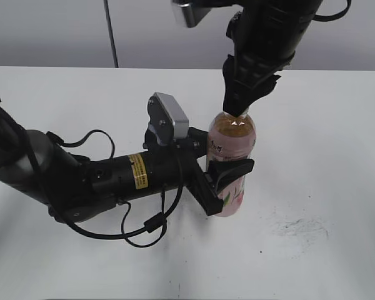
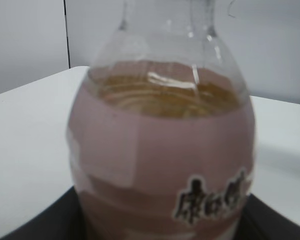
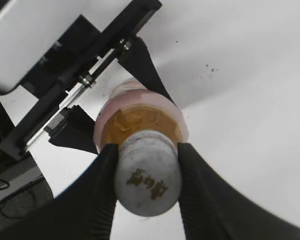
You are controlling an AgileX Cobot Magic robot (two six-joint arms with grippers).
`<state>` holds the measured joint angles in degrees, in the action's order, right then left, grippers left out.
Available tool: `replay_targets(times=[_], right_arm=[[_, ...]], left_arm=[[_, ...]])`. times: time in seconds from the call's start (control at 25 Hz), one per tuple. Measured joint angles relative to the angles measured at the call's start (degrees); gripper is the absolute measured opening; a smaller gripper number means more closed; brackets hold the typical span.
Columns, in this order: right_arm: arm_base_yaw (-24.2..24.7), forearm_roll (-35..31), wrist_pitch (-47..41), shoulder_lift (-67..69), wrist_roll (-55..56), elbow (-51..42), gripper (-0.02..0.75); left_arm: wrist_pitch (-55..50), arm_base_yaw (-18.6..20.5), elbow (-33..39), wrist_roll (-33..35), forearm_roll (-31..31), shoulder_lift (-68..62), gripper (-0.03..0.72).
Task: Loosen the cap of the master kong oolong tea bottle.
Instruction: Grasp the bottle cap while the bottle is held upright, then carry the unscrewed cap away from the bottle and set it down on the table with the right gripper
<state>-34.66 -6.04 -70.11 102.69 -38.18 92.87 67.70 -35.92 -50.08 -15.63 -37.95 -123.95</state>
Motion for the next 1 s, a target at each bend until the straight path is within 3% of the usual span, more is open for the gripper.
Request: replay_targets(times=[0.36, 0.72, 0.84, 1.0], right_arm=[[0.00, 0.00, 0.00, -0.28, -9.59, 0.00, 0.274], [0.00, -0.16, 0.00, -0.72, -10.14, 4.88, 0.274], [0.00, 0.51, 0.00, -1.09, -4.55, 5.22, 0.274], [1.94, 6.84, 0.00, -1.24, 17.62, 5.22, 0.274]], left_arm=[[0.00, 0.00, 0.00, 0.00, 0.00, 0.00, 0.385], [0.00, 0.00, 0.00, 0.00, 0.02, 0.00, 0.385], [0.00, 0.00, 0.00, 0.00, 0.02, 0.00, 0.385], [-0.11, 0.00, 0.00, 0.00, 0.02, -0.05, 0.385]])
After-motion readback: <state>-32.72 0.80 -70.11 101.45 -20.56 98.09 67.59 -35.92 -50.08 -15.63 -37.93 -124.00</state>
